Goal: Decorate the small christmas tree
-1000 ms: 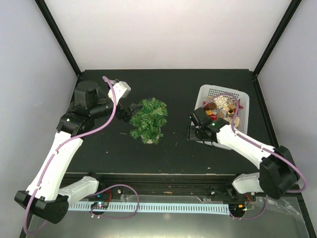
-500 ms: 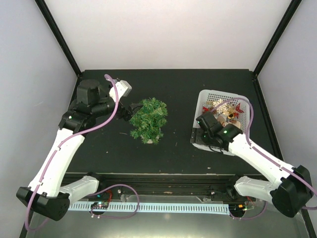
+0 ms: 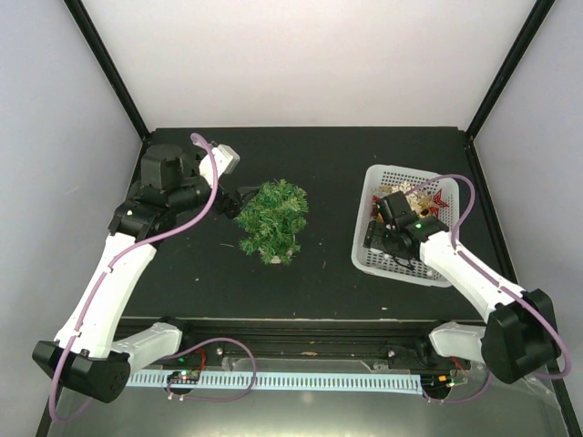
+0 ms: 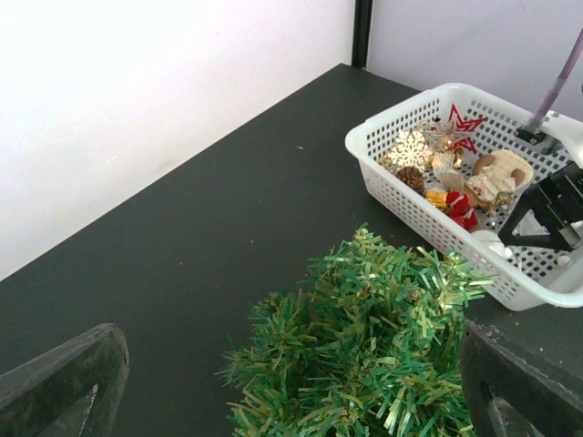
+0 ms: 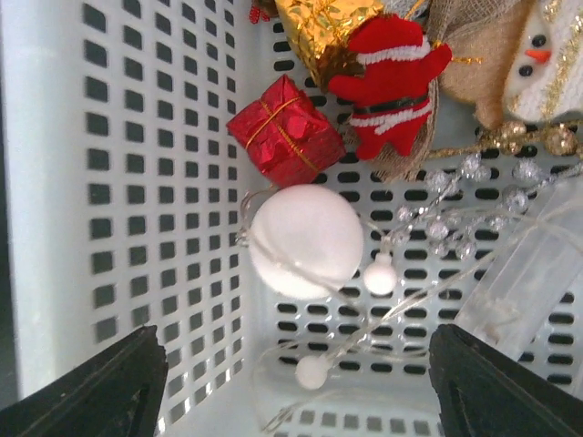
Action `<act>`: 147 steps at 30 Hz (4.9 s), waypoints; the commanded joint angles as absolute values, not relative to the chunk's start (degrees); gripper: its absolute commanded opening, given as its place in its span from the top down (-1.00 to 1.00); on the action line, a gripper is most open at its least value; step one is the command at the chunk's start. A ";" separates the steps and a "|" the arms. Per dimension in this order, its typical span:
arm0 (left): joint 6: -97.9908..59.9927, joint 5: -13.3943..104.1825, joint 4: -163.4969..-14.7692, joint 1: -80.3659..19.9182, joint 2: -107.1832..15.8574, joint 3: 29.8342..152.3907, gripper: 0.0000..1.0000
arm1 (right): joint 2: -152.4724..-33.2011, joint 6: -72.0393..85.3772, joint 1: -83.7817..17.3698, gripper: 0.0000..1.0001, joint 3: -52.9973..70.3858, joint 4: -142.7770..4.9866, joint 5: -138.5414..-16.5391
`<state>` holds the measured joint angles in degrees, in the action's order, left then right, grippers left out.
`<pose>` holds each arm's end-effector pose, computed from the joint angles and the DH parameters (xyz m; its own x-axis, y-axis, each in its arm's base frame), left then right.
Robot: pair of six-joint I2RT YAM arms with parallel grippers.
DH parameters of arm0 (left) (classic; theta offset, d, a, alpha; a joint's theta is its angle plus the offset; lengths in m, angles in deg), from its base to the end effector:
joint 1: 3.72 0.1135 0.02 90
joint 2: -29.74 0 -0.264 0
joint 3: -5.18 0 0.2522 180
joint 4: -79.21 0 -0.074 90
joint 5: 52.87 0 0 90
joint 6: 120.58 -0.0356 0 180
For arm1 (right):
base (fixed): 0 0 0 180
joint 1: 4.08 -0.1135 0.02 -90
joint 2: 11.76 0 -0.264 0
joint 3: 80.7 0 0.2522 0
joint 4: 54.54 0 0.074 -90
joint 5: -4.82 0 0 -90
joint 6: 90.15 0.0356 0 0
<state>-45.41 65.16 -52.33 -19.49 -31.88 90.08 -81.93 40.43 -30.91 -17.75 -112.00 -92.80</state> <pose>0.2087 -0.0763 0.4006 -0.2297 0.2996 -0.9260 0.7323 0.6799 0.0384 0.2050 0.0984 0.2314 -0.8707 0.2821 -0.4028 0.2234 0.9566 0.1872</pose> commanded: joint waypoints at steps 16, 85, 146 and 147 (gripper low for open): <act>-43.33 64.87 -53.76 -18.09 -31.26 90.85 -0.97 | -91.55 35.37 -24.91 -0.07 -18.76 -103.52 -86.82; -49.39 84.08 -34.19 -38.20 -47.55 116.69 -0.98 | -68.78 32.00 -24.73 0.98 18.21 -121.39 -88.15; -31.28 81.02 -92.32 -55.87 -78.31 107.97 -0.63 | -78.97 40.69 -24.72 0.98 58.65 -121.02 -71.88; -31.44 80.92 -91.61 -56.03 -78.87 109.07 -0.63 | -78.88 40.82 -24.71 0.98 58.74 -121.07 -71.83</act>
<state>-30.02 82.54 -92.66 -55.19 -76.78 103.74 -79.48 39.84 -24.61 58.57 -121.88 -73.24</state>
